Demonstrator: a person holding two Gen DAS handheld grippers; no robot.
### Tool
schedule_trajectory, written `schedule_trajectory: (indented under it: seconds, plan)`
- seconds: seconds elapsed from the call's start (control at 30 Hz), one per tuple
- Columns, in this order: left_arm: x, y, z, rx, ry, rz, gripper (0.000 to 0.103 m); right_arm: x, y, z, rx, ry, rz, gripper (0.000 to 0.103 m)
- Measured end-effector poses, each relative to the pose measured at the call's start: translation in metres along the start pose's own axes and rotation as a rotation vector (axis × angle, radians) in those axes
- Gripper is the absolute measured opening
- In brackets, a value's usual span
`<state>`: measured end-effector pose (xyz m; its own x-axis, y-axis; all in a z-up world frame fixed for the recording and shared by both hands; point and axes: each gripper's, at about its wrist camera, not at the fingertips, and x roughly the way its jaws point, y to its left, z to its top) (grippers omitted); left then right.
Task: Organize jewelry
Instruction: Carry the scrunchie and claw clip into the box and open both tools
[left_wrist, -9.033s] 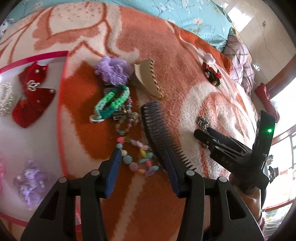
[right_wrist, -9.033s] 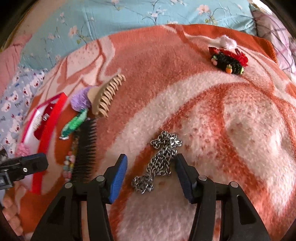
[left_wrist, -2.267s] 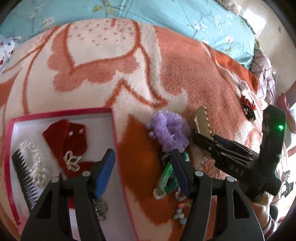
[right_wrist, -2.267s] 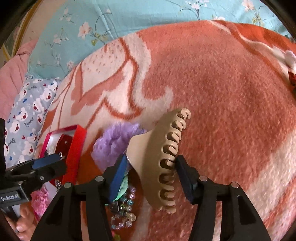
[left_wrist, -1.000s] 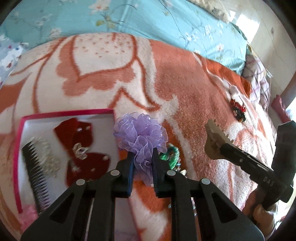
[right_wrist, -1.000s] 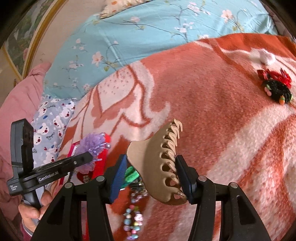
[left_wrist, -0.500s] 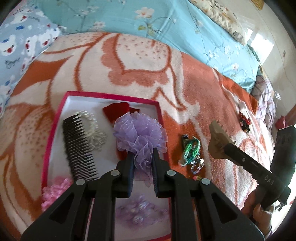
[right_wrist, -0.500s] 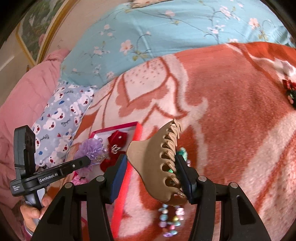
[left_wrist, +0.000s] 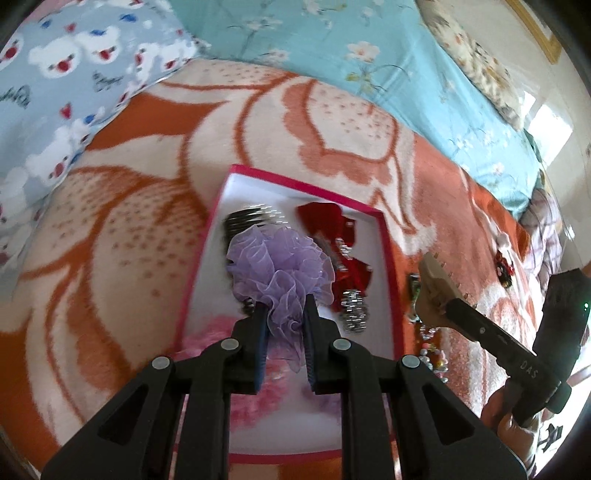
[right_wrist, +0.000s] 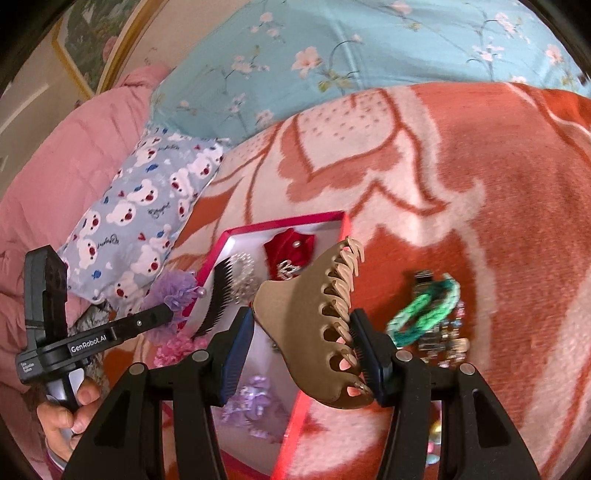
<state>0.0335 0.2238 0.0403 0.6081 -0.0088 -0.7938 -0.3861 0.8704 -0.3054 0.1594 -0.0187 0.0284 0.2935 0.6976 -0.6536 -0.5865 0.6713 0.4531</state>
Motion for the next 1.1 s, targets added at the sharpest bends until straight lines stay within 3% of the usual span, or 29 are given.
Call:
schedule_trajectory:
  seconds: [0.53,1.1]
  plan:
    - [0.022,0.035,-0.007,-0.048,0.041,0.021,0.014,0.056,0.040,-0.012,-0.076,0.085,0.022,0.054]
    - [0.054,0.043,-0.012,-0.060,0.091,0.029,0.016,0.098,0.034,-0.004,-0.087,0.122,0.007,0.054]
